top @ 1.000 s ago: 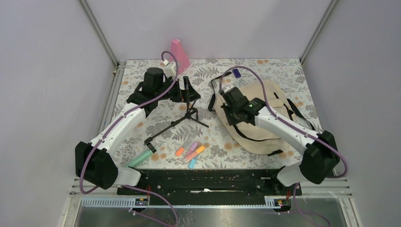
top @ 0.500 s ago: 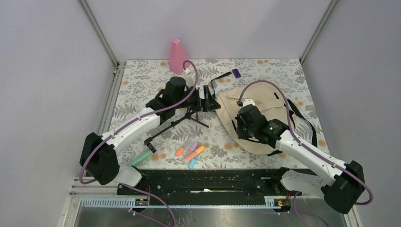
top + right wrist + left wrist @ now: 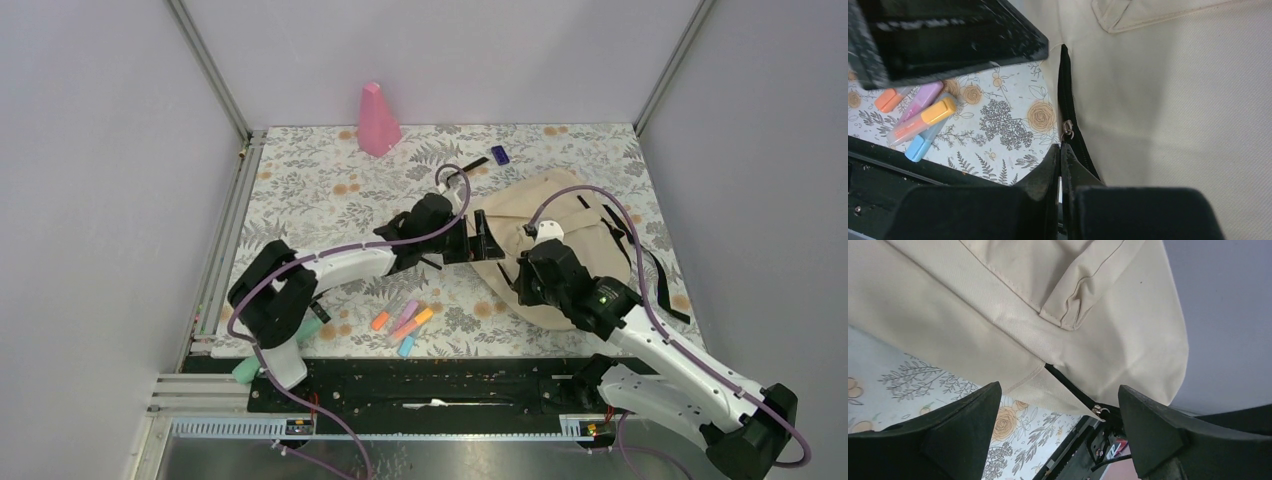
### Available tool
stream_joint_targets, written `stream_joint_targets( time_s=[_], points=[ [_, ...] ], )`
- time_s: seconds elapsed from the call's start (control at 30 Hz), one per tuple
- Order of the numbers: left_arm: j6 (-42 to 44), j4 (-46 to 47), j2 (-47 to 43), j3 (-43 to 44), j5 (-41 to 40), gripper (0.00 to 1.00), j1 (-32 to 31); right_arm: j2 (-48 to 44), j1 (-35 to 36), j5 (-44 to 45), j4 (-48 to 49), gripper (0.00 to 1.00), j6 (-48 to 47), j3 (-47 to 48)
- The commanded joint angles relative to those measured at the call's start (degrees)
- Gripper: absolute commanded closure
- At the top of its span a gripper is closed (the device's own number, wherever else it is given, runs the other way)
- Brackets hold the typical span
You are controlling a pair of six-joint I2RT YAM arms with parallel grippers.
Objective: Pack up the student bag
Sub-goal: Zip the student bag at the center of the board.
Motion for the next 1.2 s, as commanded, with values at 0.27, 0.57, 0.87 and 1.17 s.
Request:
stream_joint_targets(
  time_s=[0.27,0.57,0.87,1.17],
  points=[
    [-5.15,5.44,8.52,4.10,-2.57,0.13,-4.21,-3.16,0.74,-0.08,0.12,1.00,-1.28,-1.66],
    [-5.73,5.40,12.97,7.61,-1.78,0.57,-4.32,-4.79,0.80,0.13,0.45,1.00,-2.04,-3.03],
    [-4.79,4.74,11.00,10.63,-3.04,1.00,-1.28,-5.57,0.78,1.99,0.39,1.00,-1.95,-3.29],
    [-0.51,1.20,6.28,11.67,-5.07,1.00,6.78,-6.94,0.78,6.85,-1.55,1.00,-1.10,-2.59]
  ],
)
